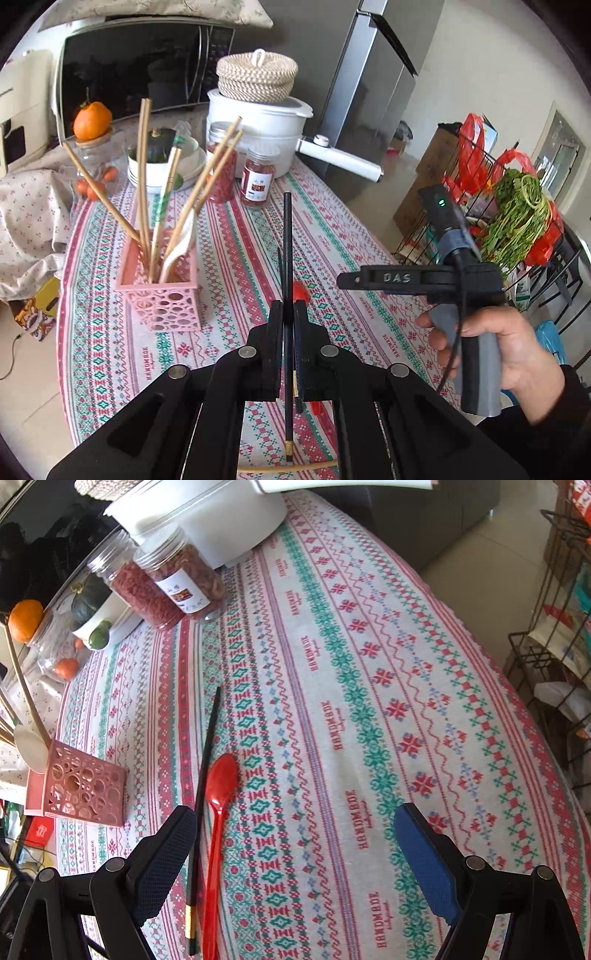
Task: Organize utensils
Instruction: 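Carry the black chopsticks over the pink holder and open the left gripper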
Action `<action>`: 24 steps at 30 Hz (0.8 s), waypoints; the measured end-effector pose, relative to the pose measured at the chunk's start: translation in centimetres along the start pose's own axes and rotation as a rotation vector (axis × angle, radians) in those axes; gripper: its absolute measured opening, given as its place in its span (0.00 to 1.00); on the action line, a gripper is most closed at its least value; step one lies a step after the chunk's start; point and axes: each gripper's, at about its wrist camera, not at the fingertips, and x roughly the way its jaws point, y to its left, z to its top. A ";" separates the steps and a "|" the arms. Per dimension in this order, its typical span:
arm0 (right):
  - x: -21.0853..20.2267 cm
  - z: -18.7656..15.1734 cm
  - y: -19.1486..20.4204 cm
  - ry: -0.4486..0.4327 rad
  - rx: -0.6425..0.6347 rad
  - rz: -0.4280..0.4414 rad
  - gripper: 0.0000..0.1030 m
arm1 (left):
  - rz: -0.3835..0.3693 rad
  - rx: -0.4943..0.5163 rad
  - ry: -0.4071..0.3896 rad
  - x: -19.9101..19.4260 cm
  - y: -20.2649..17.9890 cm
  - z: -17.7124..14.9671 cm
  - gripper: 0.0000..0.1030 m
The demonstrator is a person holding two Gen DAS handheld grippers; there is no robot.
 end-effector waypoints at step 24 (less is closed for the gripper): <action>10.8 2.7 10.5 0.007 -0.295 -0.177 0.09 | 0.067 -0.124 -0.191 -6.7 7.6 0.3 0.05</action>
